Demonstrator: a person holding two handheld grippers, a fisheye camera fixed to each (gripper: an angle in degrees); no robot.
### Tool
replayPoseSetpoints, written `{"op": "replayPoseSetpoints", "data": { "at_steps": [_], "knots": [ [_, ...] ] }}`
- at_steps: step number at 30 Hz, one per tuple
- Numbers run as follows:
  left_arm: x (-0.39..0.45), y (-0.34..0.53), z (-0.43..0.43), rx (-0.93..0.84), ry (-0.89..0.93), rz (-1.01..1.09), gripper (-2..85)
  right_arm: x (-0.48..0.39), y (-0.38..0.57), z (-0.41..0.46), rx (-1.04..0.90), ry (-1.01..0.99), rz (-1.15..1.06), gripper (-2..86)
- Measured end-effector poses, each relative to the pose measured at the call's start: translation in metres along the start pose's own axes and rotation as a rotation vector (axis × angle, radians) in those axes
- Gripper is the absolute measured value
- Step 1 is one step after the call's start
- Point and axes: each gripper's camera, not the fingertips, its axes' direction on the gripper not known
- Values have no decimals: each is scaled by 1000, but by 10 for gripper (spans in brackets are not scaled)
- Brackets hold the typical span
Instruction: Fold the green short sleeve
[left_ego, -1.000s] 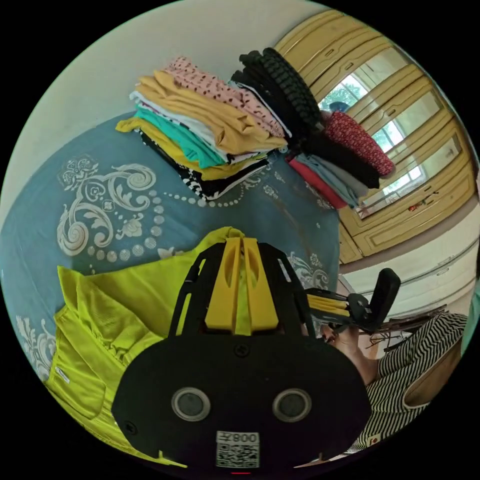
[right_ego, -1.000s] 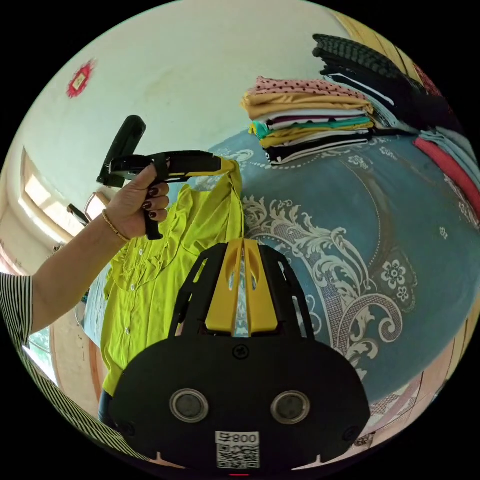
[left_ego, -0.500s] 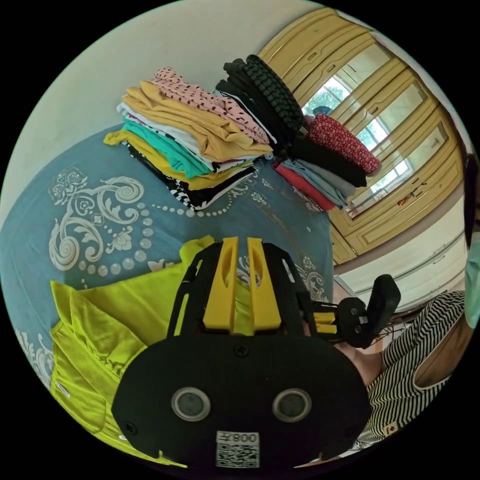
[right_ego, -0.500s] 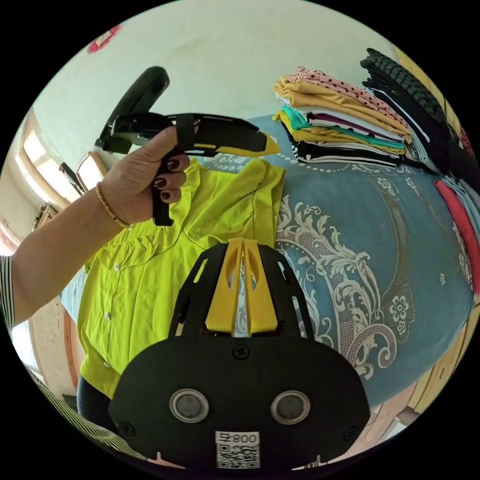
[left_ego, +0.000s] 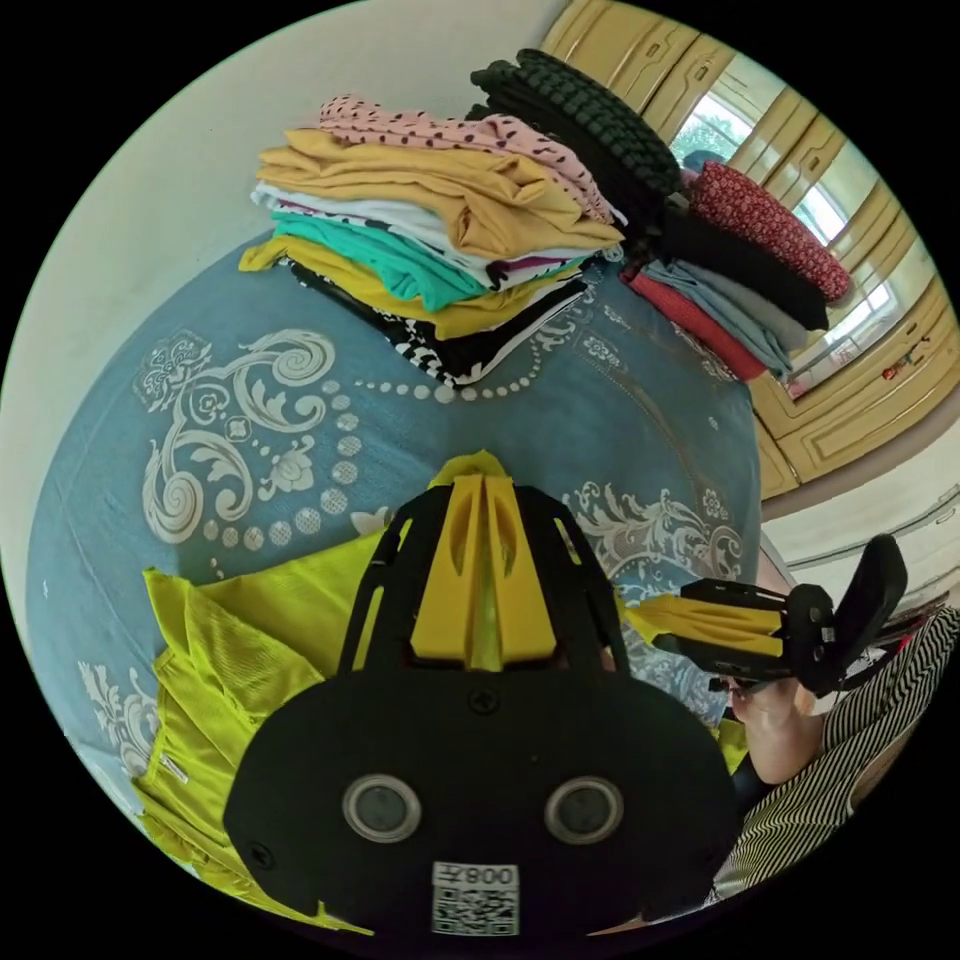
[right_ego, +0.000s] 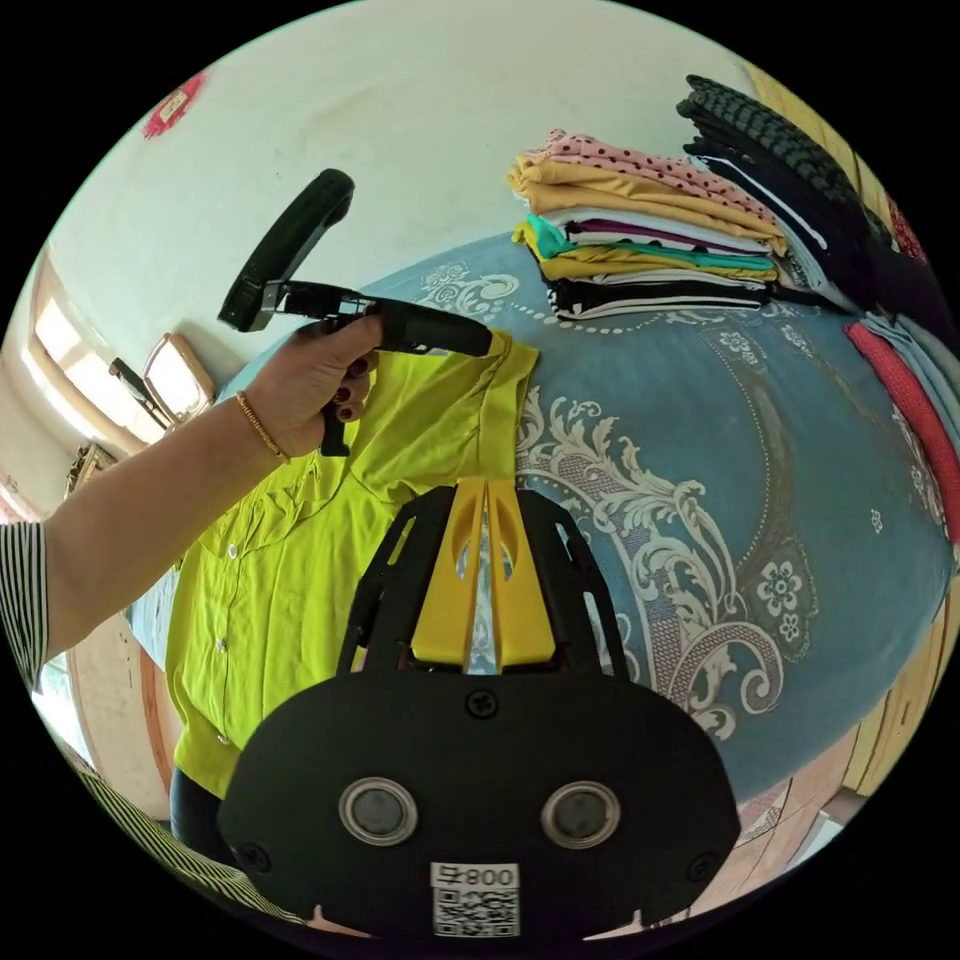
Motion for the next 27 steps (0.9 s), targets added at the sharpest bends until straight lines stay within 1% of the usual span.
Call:
{"op": "replayPoseSetpoints", "data": {
  "at_steps": [2, 4, 5, 6, 8, 11, 12, 14, 17, 20, 23, 25, 27],
  "knots": [
    [7, -6, -1, 18, 1, 24, 2, 10, 5, -2, 37, 26, 25, 8],
    [11, -14, 12, -54, -24, 40, 2, 22, 9, 5, 33, 5, 42, 16],
    [12, -18, 19, -65, -22, 38, 2, 30, 9, 14, 2, -36, 47, 24],
    [12, -21, 17, -45, -3, 37, 2, 37, 10, 24, -36, -57, 65, 34],
    [11, -27, 21, -61, 22, 27, 2, 43, 12, 27, -25, -61, 64, 50],
    [12, -30, 23, -48, 22, 24, 2, 51, 16, 31, -10, -8, 78, 66],
    [12, -31, 24, -46, 23, 25, 1, 55, 16, 37, -24, -27, 82, 68],
    [12, -32, 26, -46, 23, 29, 1, 59, 15, 45, -44, -40, 86, 62],
    [12, -35, 30, -47, 40, 35, 1, 60, 15, 54, -56, -16, 66, 27],
    [14, -36, 35, -50, 71, 59, 2, 62, 16, 55, -58, -56, 38, 11],
    [19, -37, 44, -55, 89, 91, 2, 74, 22, 32, 38, -80, 46, 5],
    [21, -37, 51, -54, 109, 107, 2, 81, 25, 35, 15, -101, 49, 4],
    [21, -34, 58, -55, 141, 119, 2, 89, 26, 53, -55, -137, 58, 3]
  ]
}}
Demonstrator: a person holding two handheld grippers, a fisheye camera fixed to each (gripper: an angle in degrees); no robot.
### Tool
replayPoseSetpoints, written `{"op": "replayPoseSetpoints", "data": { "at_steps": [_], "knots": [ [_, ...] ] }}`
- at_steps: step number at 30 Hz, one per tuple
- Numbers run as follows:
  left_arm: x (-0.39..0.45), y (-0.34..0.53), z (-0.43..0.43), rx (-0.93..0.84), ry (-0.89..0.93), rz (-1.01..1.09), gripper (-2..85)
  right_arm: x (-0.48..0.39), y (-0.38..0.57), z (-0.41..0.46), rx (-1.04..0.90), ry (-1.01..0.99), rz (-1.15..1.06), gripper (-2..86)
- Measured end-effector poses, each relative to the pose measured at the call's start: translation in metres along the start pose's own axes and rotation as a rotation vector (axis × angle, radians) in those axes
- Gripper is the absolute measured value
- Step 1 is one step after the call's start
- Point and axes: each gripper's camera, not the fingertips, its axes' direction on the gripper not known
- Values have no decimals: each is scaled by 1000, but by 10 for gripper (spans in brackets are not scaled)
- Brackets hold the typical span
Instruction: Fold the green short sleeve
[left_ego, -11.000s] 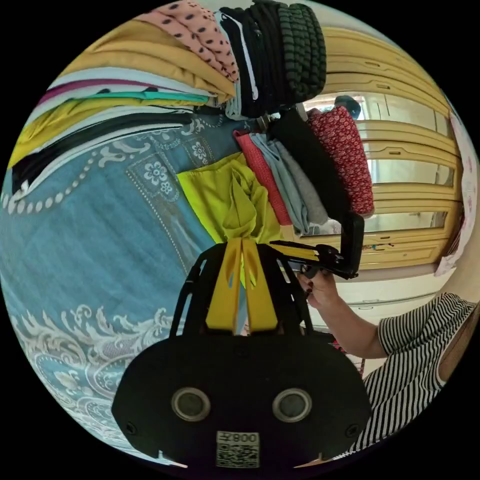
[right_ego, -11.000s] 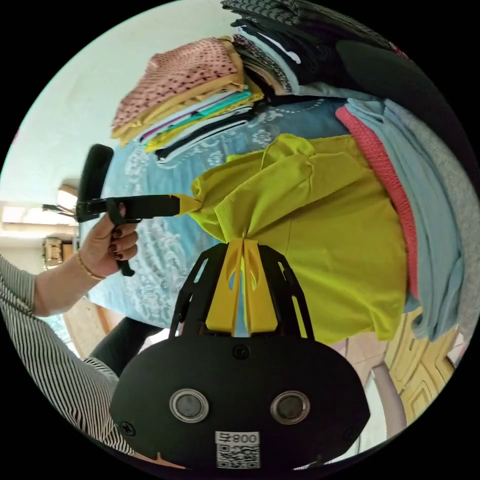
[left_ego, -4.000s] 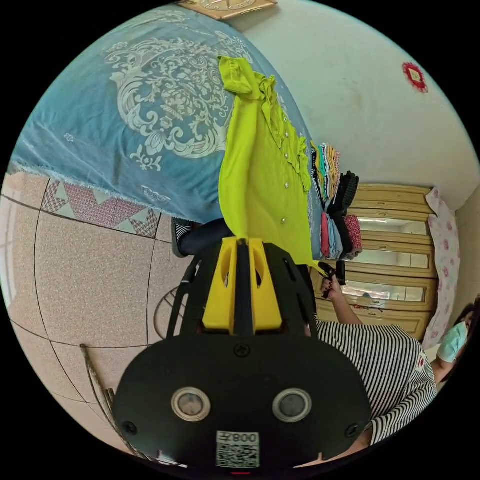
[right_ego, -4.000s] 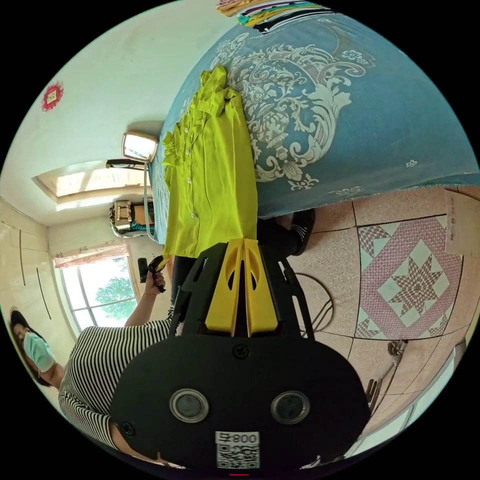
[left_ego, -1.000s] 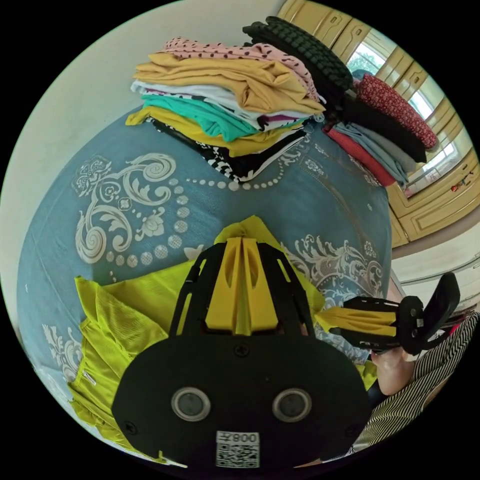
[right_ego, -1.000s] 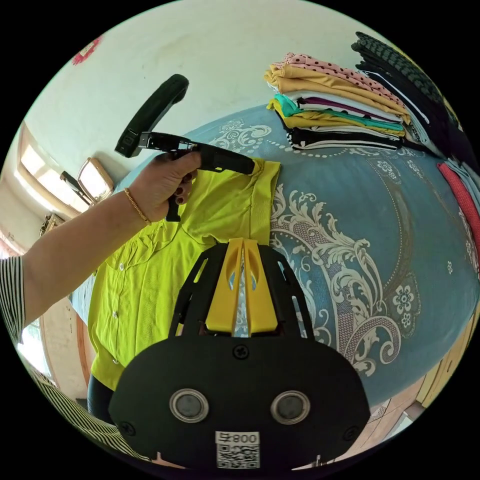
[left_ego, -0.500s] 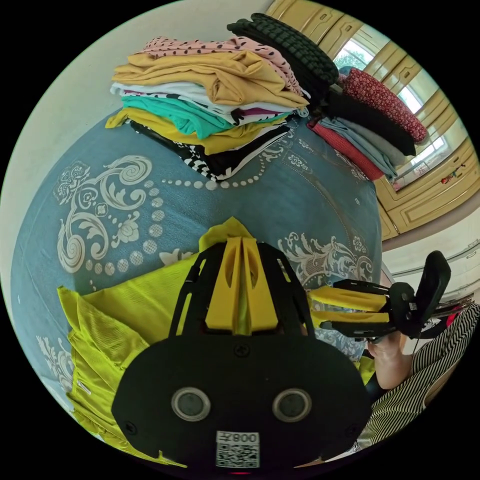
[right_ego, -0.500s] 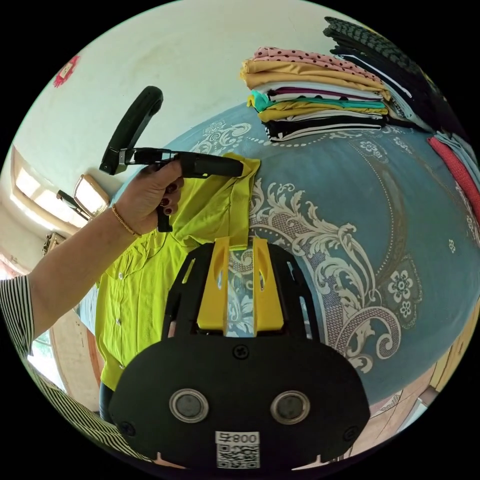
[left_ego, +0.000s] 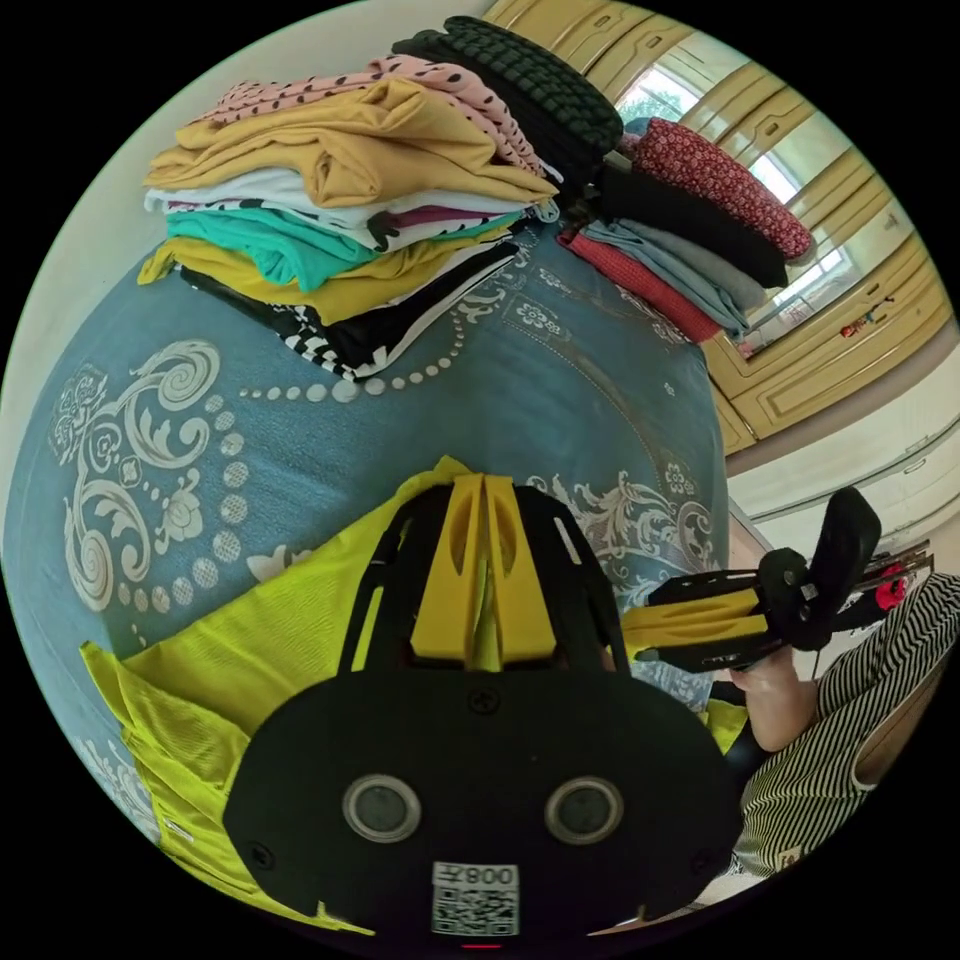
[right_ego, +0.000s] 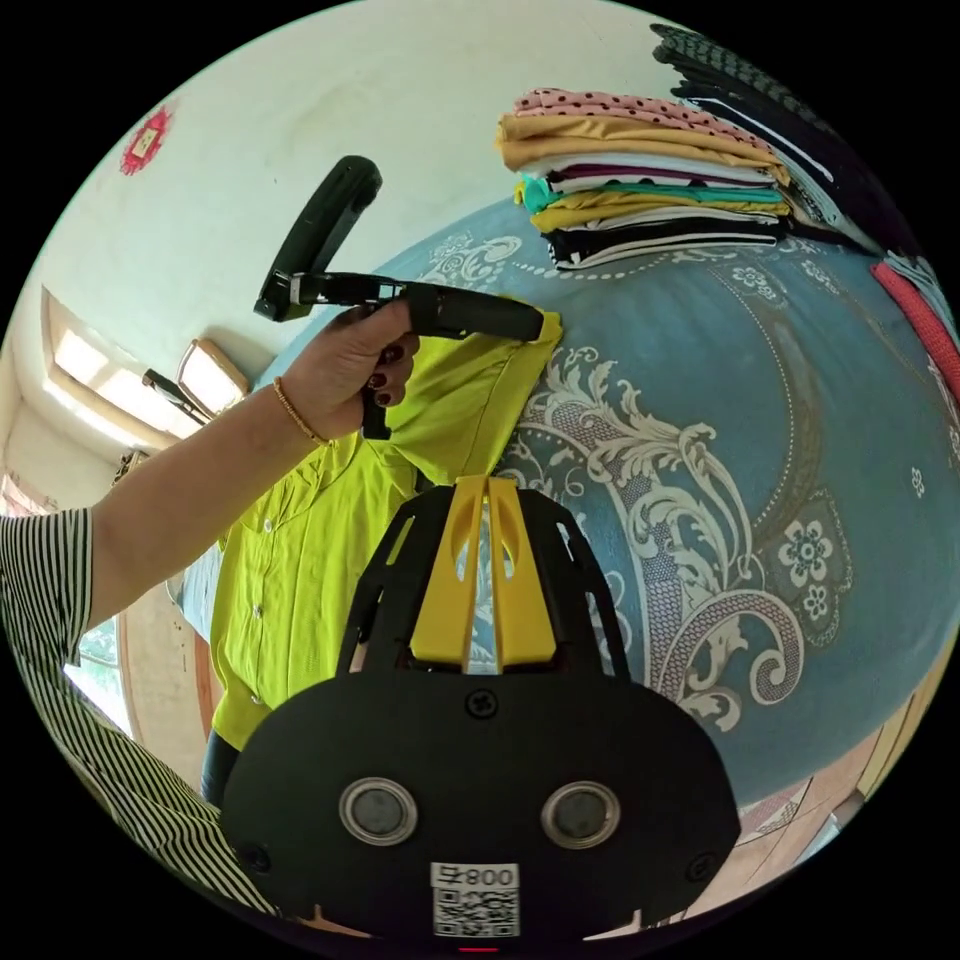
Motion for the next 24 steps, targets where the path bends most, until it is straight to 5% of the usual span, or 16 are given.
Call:
{"op": "replayPoseSetpoints", "data": {
  "at_steps": [7, 14, 20, 24],
  "knots": [
    [-2, 37, -32, 192, 3, 20, 7, -6, -7, -11, 56, -32, -55, 3],
    [-23, 57, 17, -51, -19, 44, 15, -16, -31, 14, -44, -5, -58, 4],
    [-13, 95, 17, 83, 44, 122, 4, -25, -51, 7, -33, -36, -61, 4],
    [-24, 123, 51, -5, -17, 82, 3, -28, -69, 4, -52, -62, -23, 4]
  ]
}}
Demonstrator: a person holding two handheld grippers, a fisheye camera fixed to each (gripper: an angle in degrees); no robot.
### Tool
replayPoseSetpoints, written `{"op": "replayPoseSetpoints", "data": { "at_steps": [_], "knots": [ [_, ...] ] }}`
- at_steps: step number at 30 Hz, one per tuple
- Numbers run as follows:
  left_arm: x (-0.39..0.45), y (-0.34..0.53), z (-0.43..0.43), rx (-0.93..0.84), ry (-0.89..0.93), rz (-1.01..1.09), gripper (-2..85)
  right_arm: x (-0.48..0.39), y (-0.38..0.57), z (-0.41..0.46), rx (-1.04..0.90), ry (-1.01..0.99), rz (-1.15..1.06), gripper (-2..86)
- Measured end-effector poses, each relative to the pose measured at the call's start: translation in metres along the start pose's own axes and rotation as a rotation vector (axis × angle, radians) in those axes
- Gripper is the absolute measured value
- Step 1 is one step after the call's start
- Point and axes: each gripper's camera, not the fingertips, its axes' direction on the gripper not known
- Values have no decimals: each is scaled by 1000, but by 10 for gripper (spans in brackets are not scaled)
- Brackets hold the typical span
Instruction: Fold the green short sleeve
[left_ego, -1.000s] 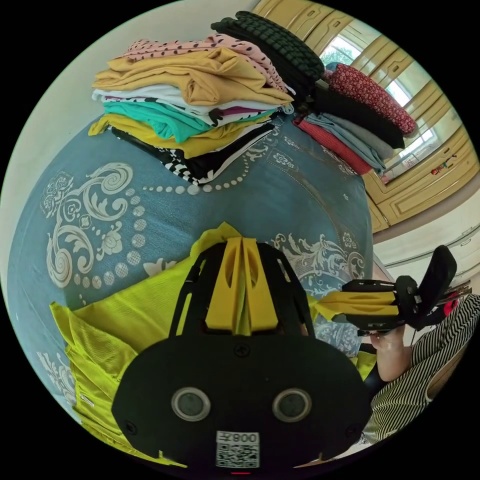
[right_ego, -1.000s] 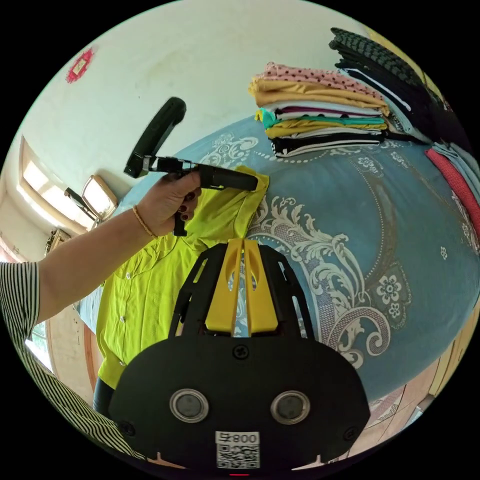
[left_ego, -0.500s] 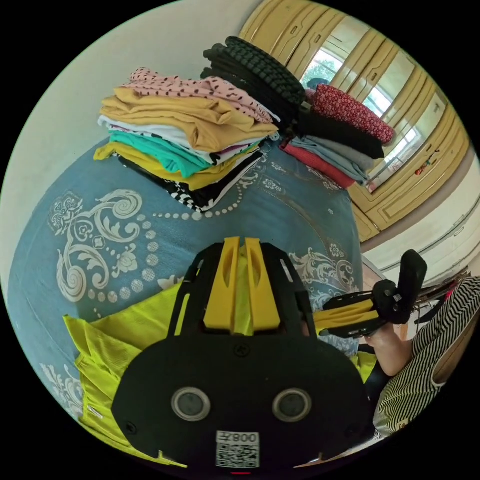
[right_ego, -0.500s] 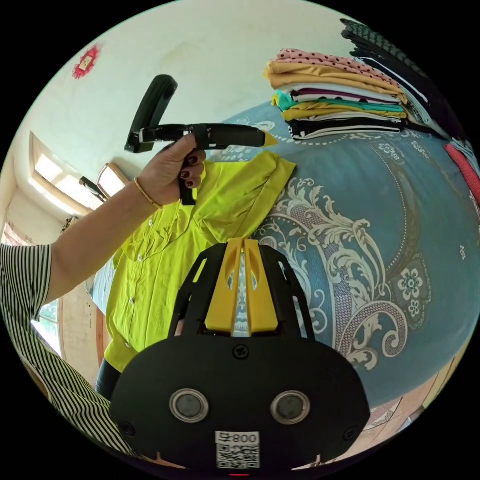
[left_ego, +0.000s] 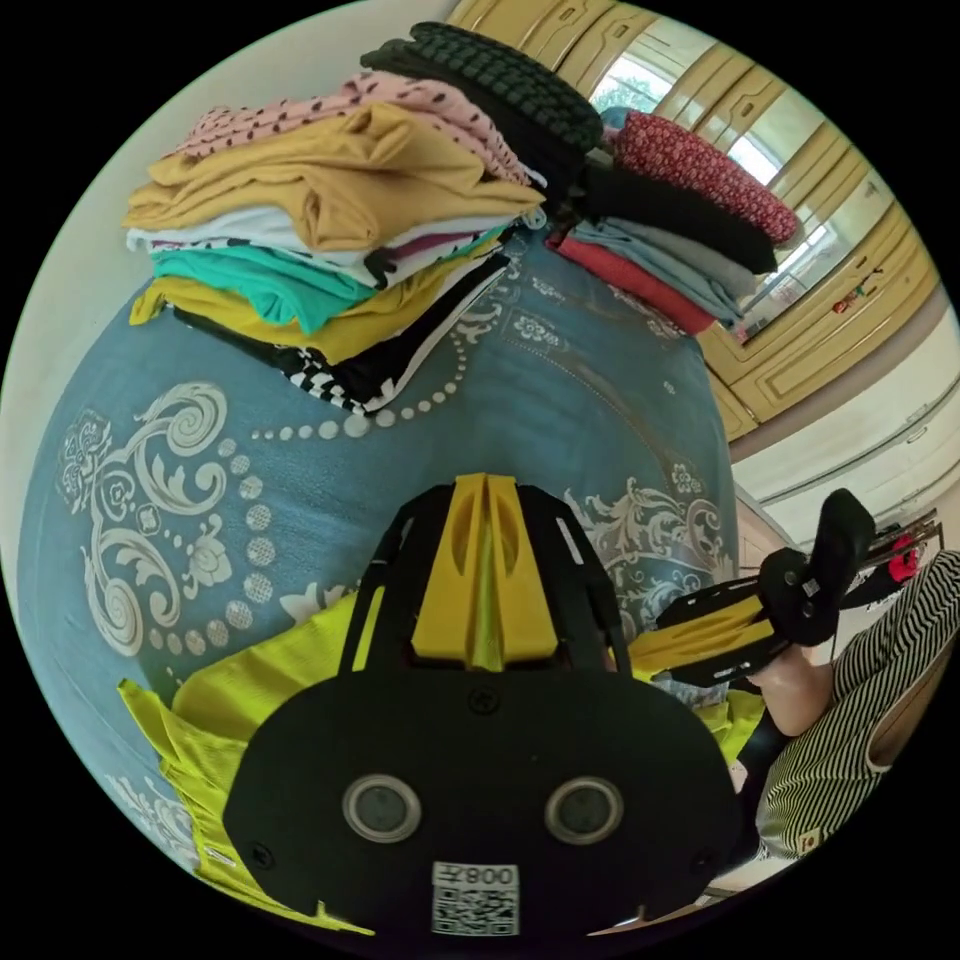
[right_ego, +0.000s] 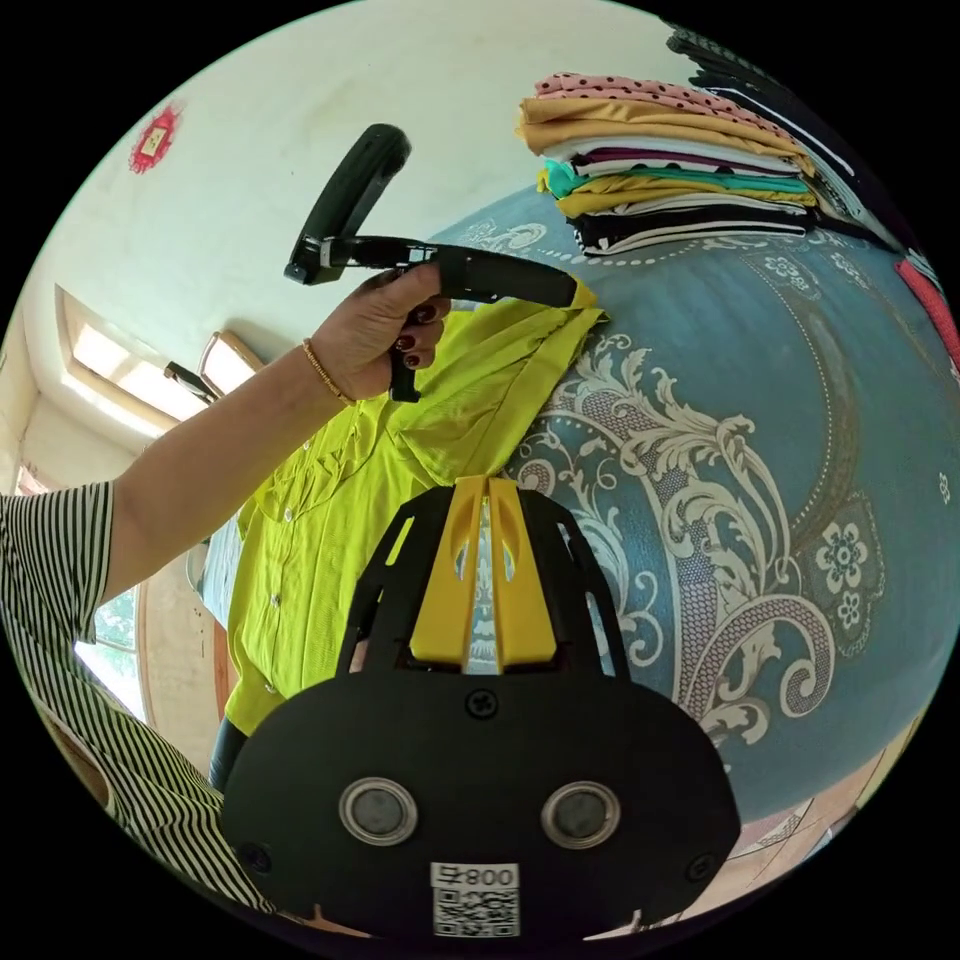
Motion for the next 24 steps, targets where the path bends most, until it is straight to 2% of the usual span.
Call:
{"op": "replayPoseSetpoints", "data": {
  "at_steps": [5, 8, 10, 14, 17, 19, 20, 23, 24],
  "knots": [
    [-9, 82, -38, 261, 34, -83, 2, -10, -17, -26, 99, 40, 60, 3],
    [-13, 150, -45, 305, 8, -143, 2, -23, -30, -41, 167, 72, 88, 1],
    [-14, 189, -38, 274, -40, -177, 3, -35, -42, -45, 179, 97, 95, 1],
    [-20, 255, 16, 86, -104, -258, 2, -79, -80, -42, 175, 21, 20, 1],
    [-13, 293, 16, 155, -104, -266, 3, -119, -118, -11, 0, 98, -31, 0],
    [-3, 320, 12, 229, -134, -249, 3, -138, -134, -11, -1, 127, -39, 0],
    [0, 336, 17, 226, -152, -249, 3, -148, -145, -13, -13, 131, -39, 1],
    [-3, 373, 60, 63, -117, -223, 3, -172, -169, -16, 0, 109, -19, 1],
    [0, 396, 56, 116, -122, -248, 3, -186, -180, -17, -2, 121, -27, 1]
  ]
}}
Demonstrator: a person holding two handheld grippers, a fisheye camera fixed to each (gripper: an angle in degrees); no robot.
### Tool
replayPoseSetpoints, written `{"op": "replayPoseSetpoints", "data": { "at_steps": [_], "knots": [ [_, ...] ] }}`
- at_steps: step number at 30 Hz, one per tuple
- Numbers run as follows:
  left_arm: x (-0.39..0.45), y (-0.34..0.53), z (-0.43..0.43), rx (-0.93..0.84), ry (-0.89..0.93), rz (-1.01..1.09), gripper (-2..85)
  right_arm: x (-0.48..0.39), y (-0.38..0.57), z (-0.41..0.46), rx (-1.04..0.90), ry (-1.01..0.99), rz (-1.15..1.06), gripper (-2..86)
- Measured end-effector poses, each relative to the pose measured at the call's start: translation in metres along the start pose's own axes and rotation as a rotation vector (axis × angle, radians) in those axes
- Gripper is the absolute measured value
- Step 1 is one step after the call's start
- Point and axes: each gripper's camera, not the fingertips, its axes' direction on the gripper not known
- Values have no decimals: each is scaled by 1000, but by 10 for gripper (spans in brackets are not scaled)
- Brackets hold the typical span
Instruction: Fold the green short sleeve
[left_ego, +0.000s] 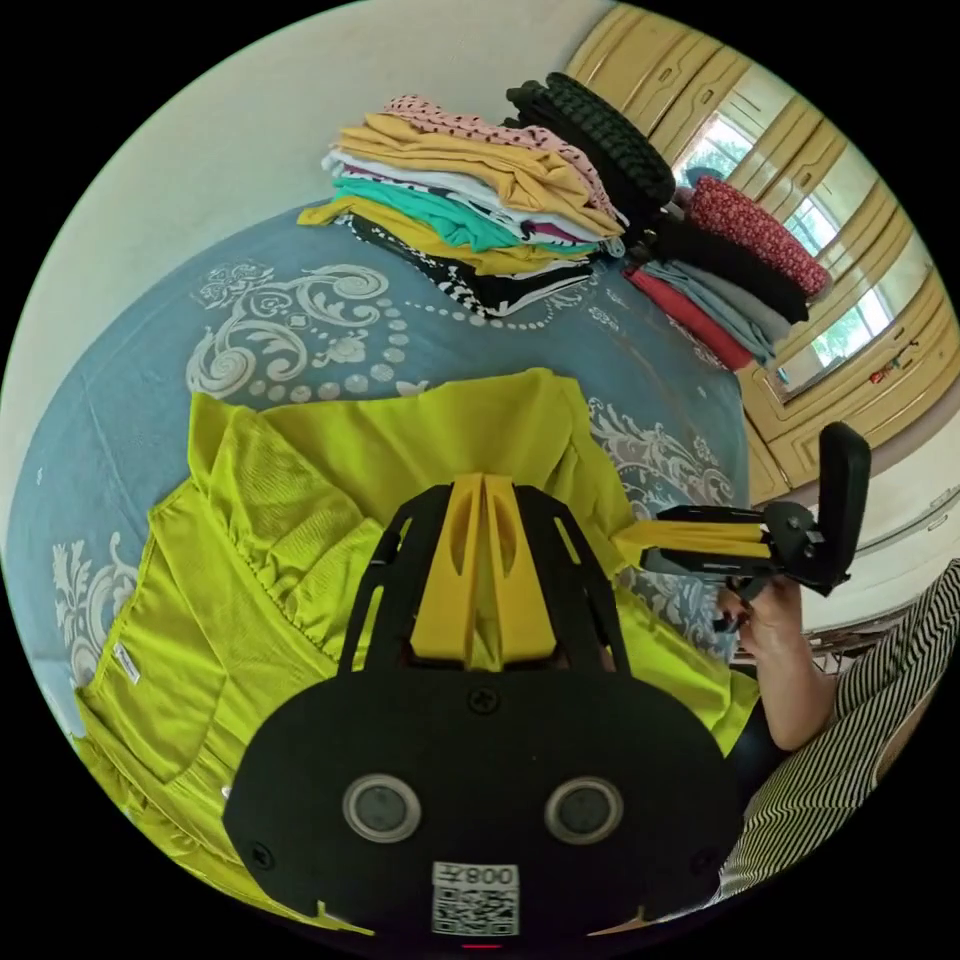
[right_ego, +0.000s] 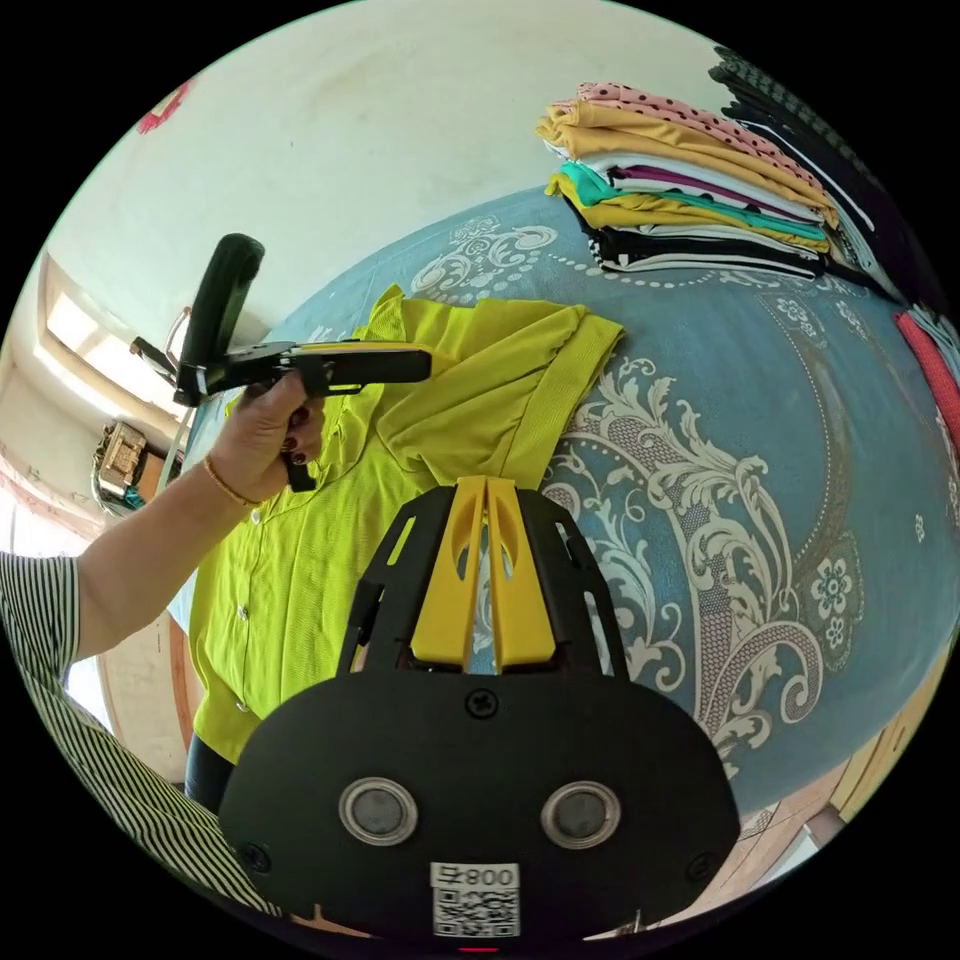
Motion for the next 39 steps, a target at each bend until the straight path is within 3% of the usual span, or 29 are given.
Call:
{"op": "replayPoseSetpoints", "data": {
  "at_steps": [3, 7, 13, 16, 18, 23, 27, 33, 39],
  "knots": [
    [-2, 67, -28, 65, 22, -11, 3, -36, -27, -7, 5, 42, -31, 1],
    [-14, 201, -74, 131, -136, -134, 6, -75, -57, -20, 25, 91, -39, 2],
    [-72, 497, -156, 194, -371, -687, 27, -154, -112, -69, 111, 277, -57, 7],
    [-110, 628, -175, 258, -331, -949, 52, -236, -162, -72, 117, 53, -180, 17],
    [-135, 705, -176, 324, -288, -1089, 68, -346, -214, -44, 44, -143, -376, 39],
    [-168, 792, -154, 399, -181, -1134, 76, -601, -287, 47, -186, -348, -784, 58],
    [-176, 835, -134, 373, -184, -1080, 69, -777, -322, 123, -305, -272, -985, 61],
    [-172, 892, -113, 360, -224, -1020, 42, -929, -365, 189, -395, -145, -1078, 77],
    [-170, 936, -98, 347, -227, -979, 17, -1001, -394, 218, -371, -33, -1139, 33]
  ]
}}
